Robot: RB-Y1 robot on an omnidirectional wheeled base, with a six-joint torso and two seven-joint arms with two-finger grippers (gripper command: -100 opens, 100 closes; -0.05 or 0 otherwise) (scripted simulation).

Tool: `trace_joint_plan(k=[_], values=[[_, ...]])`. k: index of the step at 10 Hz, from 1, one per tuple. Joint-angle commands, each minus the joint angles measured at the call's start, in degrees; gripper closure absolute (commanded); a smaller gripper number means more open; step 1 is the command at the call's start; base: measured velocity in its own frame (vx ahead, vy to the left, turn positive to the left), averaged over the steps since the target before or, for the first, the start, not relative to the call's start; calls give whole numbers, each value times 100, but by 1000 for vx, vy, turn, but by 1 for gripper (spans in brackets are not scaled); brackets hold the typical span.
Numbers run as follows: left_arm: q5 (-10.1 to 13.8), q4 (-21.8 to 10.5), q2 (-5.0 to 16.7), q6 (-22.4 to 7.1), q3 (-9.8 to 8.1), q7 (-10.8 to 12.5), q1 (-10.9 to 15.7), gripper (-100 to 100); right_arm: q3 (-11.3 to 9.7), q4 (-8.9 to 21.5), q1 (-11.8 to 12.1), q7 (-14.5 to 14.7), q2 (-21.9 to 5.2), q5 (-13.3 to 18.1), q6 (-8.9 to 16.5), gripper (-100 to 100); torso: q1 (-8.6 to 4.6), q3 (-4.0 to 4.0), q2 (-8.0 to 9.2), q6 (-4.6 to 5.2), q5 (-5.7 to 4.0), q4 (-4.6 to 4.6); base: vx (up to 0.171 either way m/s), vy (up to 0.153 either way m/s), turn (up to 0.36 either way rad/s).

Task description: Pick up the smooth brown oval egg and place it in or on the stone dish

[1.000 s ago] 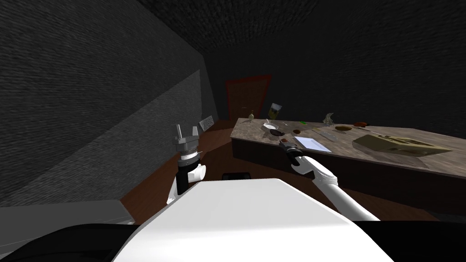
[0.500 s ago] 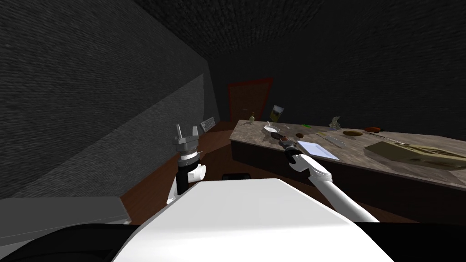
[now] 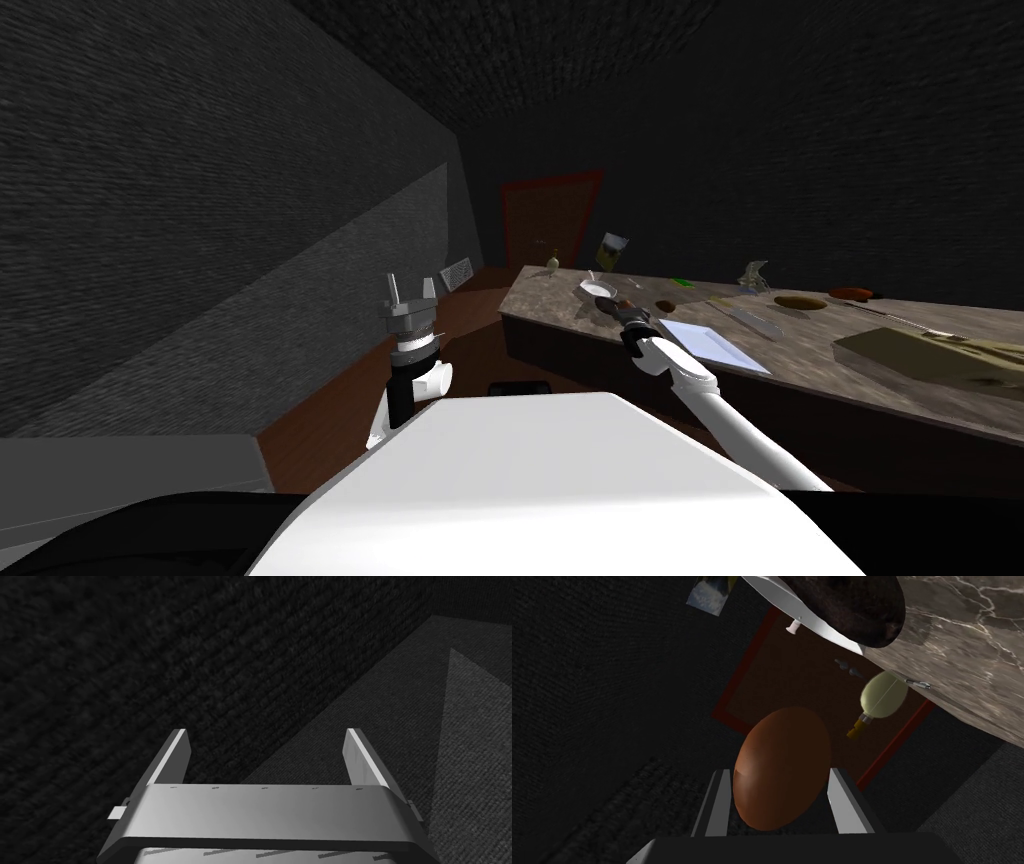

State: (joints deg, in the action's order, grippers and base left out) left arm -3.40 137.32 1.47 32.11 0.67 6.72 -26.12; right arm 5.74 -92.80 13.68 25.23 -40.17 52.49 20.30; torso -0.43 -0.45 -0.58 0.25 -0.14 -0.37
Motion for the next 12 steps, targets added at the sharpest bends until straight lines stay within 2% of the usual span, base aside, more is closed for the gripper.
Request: trace_joint_plan(k=[1,6,7,8,12], values=[[0,0,0,0,0,0,0,0,-67,38,-45,62,-2,205,101,100,0,0,0,0,0,0,131,-117,34],[0,0,0,0,0,0,0,0,-258,157,-179,206,-13,780,345,100,-3,1,-1,1,1,2,119,-128,28],[0,0,0,0,0,0,0,0,-231,146,-159,182,-6,721,307,100,3,-1,-3,0,1,1,57,-50,19],[0,0,-1,0,1,0,0,0,-231,147,-166,189,-10,737,318,-100,26,10,20,3,1,3,12,-11,2],[0,0,-1,0,1,0,1,0,-230,147,-167,189,-11,735,317,-100,52,31,53,4,8,11,1,-1,0]])
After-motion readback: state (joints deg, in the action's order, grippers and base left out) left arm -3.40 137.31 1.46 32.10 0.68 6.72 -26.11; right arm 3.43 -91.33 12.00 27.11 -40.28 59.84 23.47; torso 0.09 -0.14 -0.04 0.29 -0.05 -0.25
